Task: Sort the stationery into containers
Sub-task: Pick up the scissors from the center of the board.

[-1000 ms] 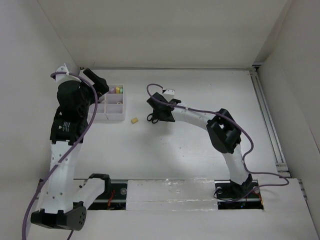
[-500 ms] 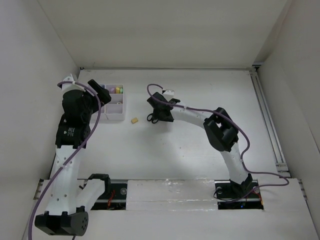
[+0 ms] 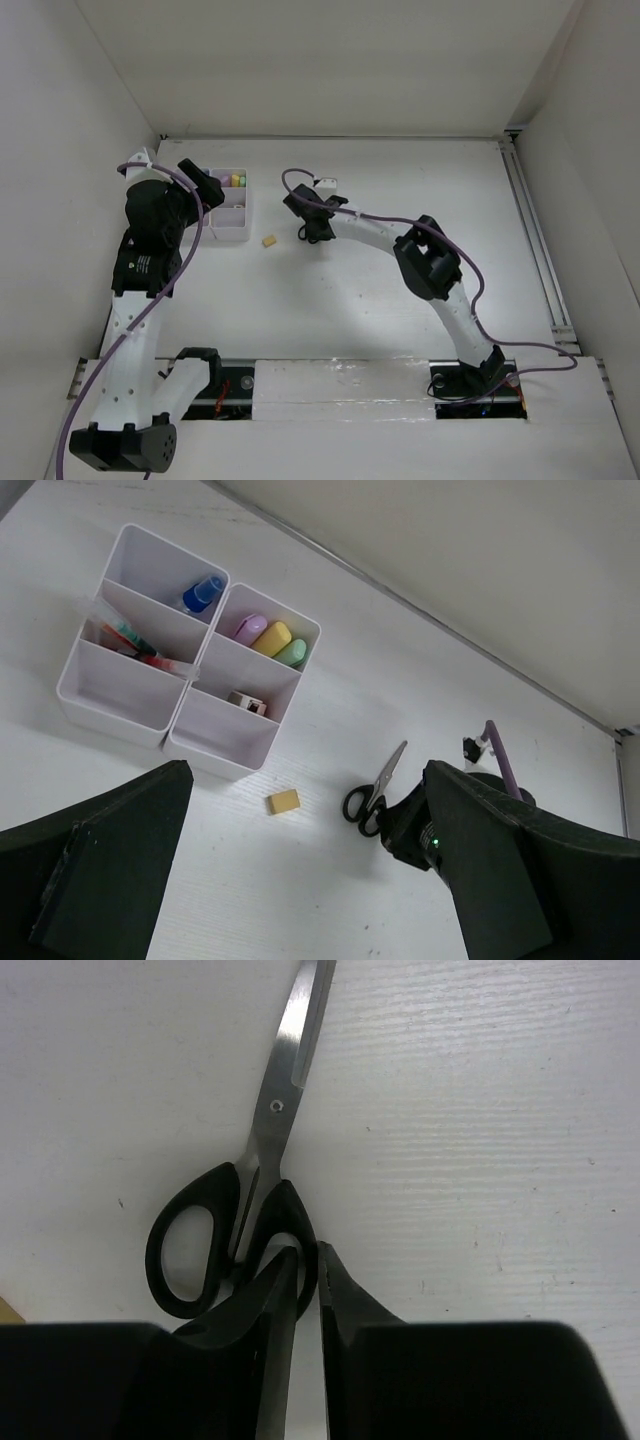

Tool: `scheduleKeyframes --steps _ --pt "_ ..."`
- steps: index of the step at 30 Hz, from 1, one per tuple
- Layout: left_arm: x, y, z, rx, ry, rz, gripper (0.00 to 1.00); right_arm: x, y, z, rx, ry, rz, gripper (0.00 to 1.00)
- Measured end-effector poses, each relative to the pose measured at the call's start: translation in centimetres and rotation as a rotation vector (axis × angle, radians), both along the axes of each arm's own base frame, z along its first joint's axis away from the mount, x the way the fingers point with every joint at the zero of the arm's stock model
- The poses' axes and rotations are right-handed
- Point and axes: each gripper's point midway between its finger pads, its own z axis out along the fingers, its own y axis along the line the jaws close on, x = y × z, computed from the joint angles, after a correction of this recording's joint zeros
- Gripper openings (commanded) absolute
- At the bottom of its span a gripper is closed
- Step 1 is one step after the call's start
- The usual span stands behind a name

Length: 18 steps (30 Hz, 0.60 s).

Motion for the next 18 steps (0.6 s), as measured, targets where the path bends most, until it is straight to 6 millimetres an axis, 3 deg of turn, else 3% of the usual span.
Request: scheduleKeyframes --steps 1,2,7,11,15,18 --pt "0.0 0.0 0.0 0.0 -0.001 0.0 1.0 -0.1 0.1 0.0 -0.004 -0.004 0.003 0.13" --pt "0.0 0.0 0.0 0.0 -0.002 0.0 1.0 -0.1 0.2 0.0 -0.008 -0.008 0.003 0.0" --pt "0.0 -0.4 0.0 -0.007 0.0 -0.024 1.0 -0.5 0.1 -0.2 -0.016 -0.032 0.016 0.0" --pt "0.5 -2.5 -0.9 -0.042 0.022 -0.133 1.0 -1.7 -1.1 0.0 -0.005 -0.051 0.053 0.0" --pt "1.6 -5.7 -4.2 -0.108 0.113 -0.308 1.0 -4.8 -3.3 0.5 -0.048 -0.056 0.151 0.0" --pt "1.8 -8.1 -7.7 -0.166 0.215 -0.428 1.0 -6.9 -3.5 2.7 -0.047 -0.099 0.256 0.0"
